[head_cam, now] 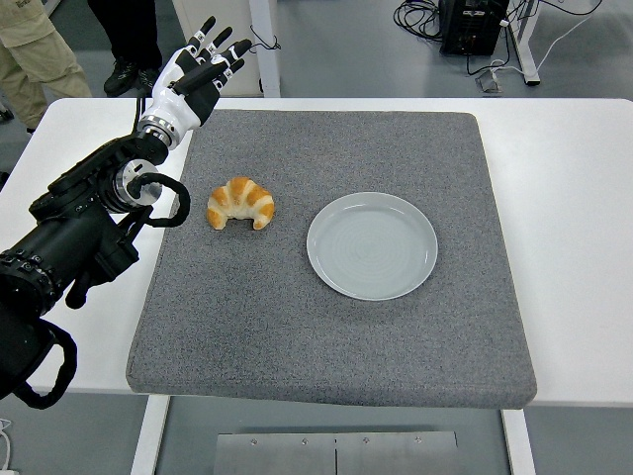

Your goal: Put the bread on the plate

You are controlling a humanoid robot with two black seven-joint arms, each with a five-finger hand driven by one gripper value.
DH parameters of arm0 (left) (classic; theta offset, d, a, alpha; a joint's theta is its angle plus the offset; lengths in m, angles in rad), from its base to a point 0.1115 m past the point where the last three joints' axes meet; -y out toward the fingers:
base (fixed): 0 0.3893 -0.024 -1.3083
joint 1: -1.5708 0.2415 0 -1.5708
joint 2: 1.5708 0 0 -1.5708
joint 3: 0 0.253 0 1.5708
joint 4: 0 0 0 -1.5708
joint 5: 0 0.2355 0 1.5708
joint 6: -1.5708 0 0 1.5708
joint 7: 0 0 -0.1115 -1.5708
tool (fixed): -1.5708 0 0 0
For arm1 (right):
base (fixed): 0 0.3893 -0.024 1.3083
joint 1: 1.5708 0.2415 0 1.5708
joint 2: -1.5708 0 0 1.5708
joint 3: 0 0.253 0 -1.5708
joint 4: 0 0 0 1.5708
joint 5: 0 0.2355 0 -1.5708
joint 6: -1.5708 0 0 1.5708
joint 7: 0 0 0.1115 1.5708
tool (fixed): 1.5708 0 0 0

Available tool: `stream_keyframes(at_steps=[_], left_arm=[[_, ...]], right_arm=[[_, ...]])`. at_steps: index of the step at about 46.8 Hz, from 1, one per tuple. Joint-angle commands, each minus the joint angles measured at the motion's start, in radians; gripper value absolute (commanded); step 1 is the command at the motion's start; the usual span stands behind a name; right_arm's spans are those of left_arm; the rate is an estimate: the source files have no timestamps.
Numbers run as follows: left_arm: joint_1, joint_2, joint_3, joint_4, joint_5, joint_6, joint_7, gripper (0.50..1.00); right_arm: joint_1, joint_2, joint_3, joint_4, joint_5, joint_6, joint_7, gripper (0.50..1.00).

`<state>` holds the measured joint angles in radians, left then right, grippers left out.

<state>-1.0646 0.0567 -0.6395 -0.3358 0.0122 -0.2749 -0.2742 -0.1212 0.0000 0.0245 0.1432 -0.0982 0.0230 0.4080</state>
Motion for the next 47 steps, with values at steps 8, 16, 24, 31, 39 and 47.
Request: stream_keyframes(at_steps=[8,16,24,31,39,47], left_arm=[[0.002,0.0,0.006,0.0,0.0,0.0,0.001,0.974],[0.0,0.003,0.009,0.0,0.002,-0.004,0.001,0.974],[-0.002,0.006,0.007,0.0,0.002,-0.004,0.001,0.974],[-0.003,0.02,0.009,-0.02,0.002,-0.004,0.001,0.974],[0.012,0.078,0.009,-0.127,0.006,-0.003,0.003,0.974],[0.044,0.135,0.011,-0.232,0.017,0.0,0.001,0.974]], right_arm=[[0.0,0.0,0.0,0.0,0.0,0.0,0.0,1.0],[0.0,0.0,0.0,0.0,0.0,0.0,0.0,1.0],[0.0,0.0,-0.001,0.0,0.0,0.0,0.0,1.0],[0.0,0.0,0.0,0.001,0.0,0.0,0.0,1.0],[0.0,0.0,0.0,0.0,0.0,0.0,0.0,1.0],[0.0,0.0,0.0,0.0,0.0,0.0,0.0,1.0]])
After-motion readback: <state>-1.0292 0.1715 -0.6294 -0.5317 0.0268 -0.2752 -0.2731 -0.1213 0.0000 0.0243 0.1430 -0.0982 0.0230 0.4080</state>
